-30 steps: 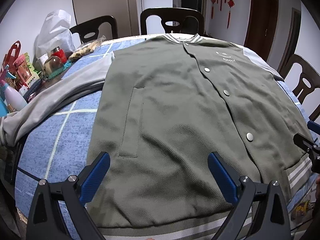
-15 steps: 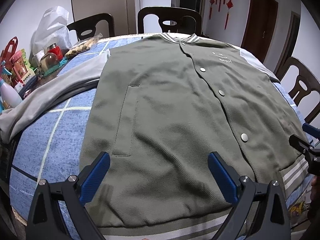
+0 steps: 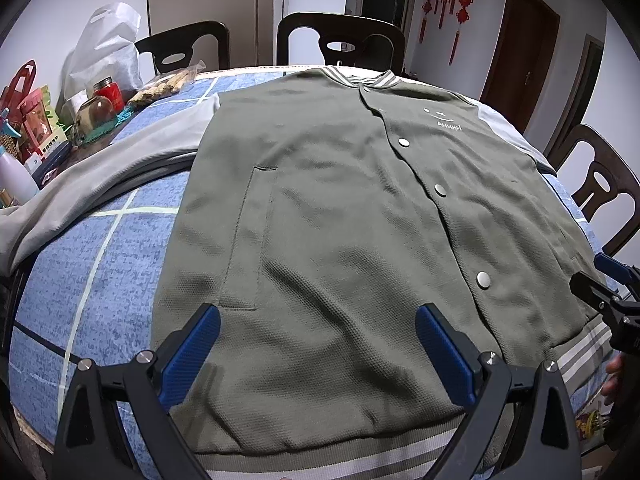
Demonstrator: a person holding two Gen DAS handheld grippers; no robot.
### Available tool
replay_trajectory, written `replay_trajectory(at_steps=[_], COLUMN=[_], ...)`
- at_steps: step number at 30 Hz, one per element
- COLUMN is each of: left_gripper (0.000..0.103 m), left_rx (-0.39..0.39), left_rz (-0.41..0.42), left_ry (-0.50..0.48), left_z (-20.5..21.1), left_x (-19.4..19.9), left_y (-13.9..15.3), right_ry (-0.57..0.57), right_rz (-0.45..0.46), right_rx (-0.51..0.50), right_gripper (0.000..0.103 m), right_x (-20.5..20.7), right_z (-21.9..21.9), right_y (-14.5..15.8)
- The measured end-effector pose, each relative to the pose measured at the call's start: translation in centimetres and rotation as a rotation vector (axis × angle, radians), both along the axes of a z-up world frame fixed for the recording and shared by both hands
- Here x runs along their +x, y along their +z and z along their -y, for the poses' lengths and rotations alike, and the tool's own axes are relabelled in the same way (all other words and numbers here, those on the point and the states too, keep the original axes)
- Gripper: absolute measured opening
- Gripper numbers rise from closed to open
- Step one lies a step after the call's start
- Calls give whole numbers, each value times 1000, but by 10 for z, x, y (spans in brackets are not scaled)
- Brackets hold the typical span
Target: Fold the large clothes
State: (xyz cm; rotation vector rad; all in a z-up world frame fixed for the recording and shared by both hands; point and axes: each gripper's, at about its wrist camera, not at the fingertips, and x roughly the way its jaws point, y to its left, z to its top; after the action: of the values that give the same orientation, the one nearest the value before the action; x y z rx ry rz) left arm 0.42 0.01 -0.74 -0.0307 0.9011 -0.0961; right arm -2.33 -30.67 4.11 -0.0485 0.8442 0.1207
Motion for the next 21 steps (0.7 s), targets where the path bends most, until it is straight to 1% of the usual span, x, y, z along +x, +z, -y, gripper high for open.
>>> replay_trajectory(at_steps=[8,17,21], left_gripper=[99,99,99], left_rx=[11,6,-11], left_rz=[-6,-11,-16], left_ry=[10,24,29], left_z=[0,-3,-6], left_x=[1,0,1], left_y=[-1,-2,-4], right_ry=[-4,-1,2], right_rz=[-3,-7,-12], right_rx=[0,0,0], right_gripper=[103,103,103], right_x=[0,0,0], right_z=[0,1,1], right_y=[1,1,1])
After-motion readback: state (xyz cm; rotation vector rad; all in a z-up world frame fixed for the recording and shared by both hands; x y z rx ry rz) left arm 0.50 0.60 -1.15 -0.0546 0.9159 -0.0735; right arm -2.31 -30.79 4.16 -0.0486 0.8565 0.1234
